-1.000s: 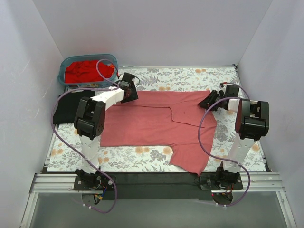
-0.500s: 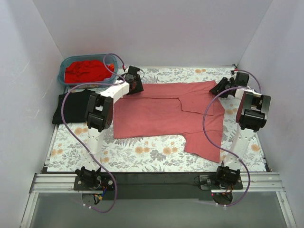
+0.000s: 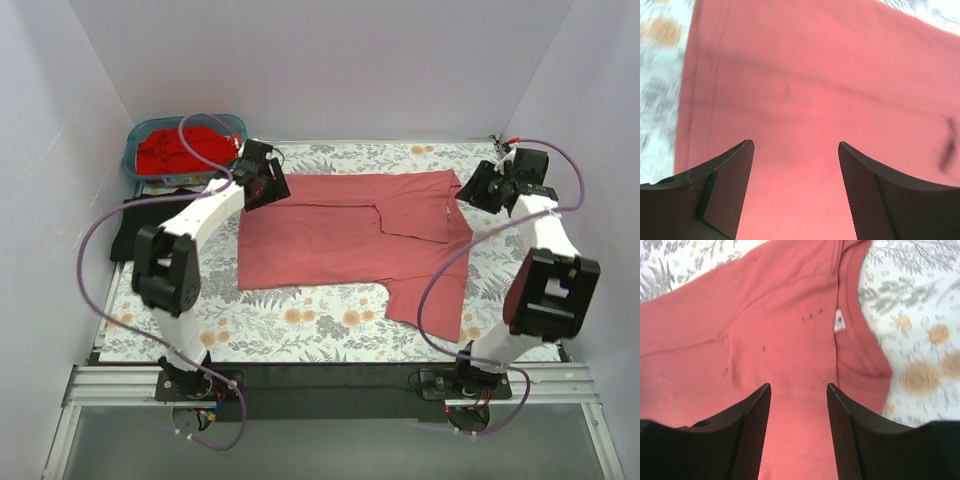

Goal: Fold and stack the t-shirts
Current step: Fold the tshirt

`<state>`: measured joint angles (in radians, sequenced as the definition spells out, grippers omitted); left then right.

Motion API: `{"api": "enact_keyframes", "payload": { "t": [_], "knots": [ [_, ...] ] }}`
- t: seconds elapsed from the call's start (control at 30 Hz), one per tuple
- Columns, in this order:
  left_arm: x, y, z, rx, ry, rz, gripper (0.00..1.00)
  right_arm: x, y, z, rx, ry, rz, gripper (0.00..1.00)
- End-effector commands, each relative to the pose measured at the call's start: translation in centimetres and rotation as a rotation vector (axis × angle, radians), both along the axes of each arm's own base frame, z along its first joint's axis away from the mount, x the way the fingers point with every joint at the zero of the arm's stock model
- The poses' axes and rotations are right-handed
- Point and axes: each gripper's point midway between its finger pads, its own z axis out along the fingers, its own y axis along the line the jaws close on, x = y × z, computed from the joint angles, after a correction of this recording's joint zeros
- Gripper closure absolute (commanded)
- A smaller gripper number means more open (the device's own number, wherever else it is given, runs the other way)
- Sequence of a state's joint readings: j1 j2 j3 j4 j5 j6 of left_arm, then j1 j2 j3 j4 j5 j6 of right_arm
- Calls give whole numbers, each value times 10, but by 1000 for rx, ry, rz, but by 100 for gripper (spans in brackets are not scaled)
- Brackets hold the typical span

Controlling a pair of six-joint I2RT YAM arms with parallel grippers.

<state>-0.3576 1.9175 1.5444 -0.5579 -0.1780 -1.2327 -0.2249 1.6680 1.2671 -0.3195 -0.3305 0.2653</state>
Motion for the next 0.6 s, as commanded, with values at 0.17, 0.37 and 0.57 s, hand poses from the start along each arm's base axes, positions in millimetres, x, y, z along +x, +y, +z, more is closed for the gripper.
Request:
{"api": "enact_keyframes", "payload": {
  "t": [0.17, 0.37, 0.57],
  "knots": [
    [-160, 37, 25, -60, 84, 63, 32, -121, 32, -16, -126, 150, 64, 42],
    [-225, 72, -27, 22, 232, 150, 32, -149, 44, -17, -173, 142, 106, 36],
    [-222, 80, -51, 73, 266, 215, 42, -161, 56, -26, -167, 151, 166, 36]
  ]
}}
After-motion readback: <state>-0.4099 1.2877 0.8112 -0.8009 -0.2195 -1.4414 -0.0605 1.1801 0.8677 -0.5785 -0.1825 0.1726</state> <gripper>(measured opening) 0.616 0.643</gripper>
